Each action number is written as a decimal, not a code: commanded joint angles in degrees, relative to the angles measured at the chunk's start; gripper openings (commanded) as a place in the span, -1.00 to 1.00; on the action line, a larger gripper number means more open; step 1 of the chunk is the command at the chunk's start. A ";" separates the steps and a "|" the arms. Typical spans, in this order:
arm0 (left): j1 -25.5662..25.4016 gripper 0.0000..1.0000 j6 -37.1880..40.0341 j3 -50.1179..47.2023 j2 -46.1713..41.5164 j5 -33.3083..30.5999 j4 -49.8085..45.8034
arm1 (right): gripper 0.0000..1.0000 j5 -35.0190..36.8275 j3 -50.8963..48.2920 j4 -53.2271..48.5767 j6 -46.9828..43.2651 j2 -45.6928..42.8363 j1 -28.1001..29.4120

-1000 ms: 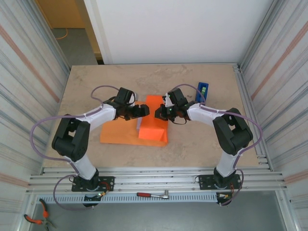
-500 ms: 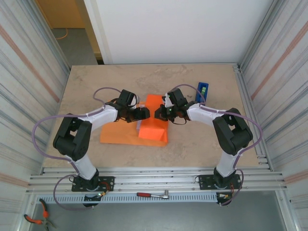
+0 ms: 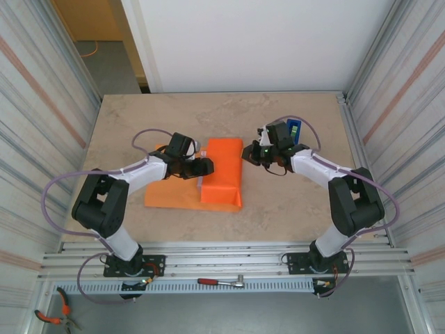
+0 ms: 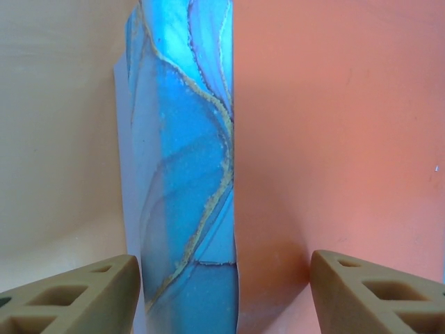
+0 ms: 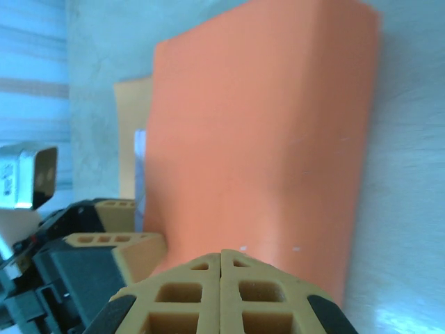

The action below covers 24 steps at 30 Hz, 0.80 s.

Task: Wrap the gift box in paper
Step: First fold the wrapping paper around the gift box.

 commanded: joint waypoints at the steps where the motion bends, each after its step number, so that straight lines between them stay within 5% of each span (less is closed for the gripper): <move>1: -0.31 0.28 0.28 -1.74 -1.33 -0.42 -2.29 | -0.86 3.03 -2.69 -1.56 1.88 -0.27 -0.82; 24: -2.94 0.09 -2.17 -2.55 -2.48 -1.64 -0.82 | -0.88 1.05 1.54 -0.14 4.04 11.10 2.55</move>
